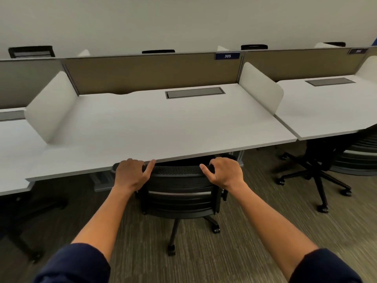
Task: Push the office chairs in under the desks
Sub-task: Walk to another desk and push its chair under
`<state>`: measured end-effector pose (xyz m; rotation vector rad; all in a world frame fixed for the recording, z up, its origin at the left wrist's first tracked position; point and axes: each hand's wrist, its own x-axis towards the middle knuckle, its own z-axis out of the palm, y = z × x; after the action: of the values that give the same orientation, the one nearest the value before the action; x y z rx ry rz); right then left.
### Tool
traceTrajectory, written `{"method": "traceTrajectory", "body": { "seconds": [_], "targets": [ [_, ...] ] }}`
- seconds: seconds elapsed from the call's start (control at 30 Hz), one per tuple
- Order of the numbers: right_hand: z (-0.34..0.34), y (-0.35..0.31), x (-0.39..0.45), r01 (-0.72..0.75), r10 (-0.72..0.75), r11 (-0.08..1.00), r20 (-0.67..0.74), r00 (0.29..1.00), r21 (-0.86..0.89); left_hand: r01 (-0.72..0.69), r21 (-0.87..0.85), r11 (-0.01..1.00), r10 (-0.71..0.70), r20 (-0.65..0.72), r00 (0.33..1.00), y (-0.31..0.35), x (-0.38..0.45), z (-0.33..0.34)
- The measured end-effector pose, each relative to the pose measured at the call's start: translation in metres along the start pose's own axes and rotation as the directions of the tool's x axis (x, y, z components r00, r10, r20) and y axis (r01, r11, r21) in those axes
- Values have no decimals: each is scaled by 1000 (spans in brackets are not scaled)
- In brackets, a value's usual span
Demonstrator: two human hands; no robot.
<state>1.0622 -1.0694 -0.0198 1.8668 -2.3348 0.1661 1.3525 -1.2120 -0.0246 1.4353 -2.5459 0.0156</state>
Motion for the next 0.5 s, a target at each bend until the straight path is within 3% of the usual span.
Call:
{"method": "traceTrajectory", "body": {
  "seconds": [0.27,0.5],
  "targets": [
    [-3,35,4,100,-101,995,-26,995,-30,39,-11,999,-40,-63,997,32,-28,-6],
    [0,64,20,100,-99,995,-75,992,-1,-34,21,999,36,-85,996,49,-15,-8]
  ]
}}
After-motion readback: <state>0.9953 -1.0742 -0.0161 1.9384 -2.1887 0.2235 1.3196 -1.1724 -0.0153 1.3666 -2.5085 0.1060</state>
